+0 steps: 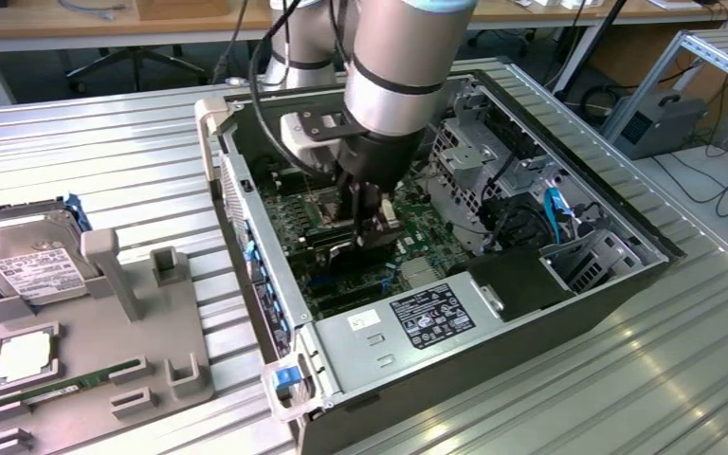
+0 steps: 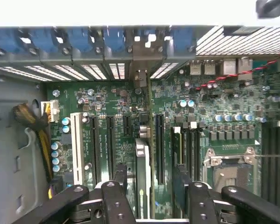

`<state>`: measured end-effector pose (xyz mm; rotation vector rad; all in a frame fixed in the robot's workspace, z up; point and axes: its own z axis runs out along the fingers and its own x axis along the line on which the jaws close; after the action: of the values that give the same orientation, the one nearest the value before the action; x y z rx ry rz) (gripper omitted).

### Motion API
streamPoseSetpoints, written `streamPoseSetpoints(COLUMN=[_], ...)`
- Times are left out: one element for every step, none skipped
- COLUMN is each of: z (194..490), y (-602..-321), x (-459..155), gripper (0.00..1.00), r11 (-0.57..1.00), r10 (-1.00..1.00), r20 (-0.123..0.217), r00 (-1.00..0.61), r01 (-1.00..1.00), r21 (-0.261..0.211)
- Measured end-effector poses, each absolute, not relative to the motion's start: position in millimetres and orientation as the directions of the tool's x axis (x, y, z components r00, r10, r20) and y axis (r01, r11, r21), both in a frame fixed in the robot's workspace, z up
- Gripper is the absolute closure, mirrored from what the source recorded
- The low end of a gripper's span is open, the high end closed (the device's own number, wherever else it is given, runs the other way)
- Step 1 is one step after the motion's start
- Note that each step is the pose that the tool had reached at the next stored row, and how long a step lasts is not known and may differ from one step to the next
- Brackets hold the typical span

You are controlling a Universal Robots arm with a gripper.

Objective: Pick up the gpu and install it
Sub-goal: 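Insert the gpu into the slot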

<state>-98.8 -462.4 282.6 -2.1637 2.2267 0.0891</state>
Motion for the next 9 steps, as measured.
streamPoseSetpoints(z=[298.5,308.1,321.0,336.2,336.7,336.7,336.7,336.7,336.7], y=[-462.2,-462.2,-462.2,-462.2,-462.2,-462.2,-462.2,-462.2,-462.2], x=[-98.8,-98.8,-98.8,-98.8,-98.8,-98.8,-98.8,-98.8,-98.8], gripper=[0.47,0.47,0.47,0.47,0.47,0.47,0.47,0.47,0.47], r11=[0.028,0.028,0.028,0.028,0.028,0.028,0.028,0.028,0.028], r10=[-0.997,-0.997,-0.997,-0.997,-0.997,-0.997,-0.997,-0.997,-0.997], r20=[-0.065,-0.065,-0.065,-0.065,-0.065,-0.065,-0.065,-0.065,-0.065], r00=[-0.029,-0.029,-0.029,-0.029,-0.029,-0.029,-0.029,-0.029,-0.029], r01=[-0.999,-0.999,-0.999,-0.999,-0.999,-0.999,-0.999,-0.999,-0.999], r21=[0.017,0.016,0.016,0.016,0.016,0.016,0.016,0.016,0.016])
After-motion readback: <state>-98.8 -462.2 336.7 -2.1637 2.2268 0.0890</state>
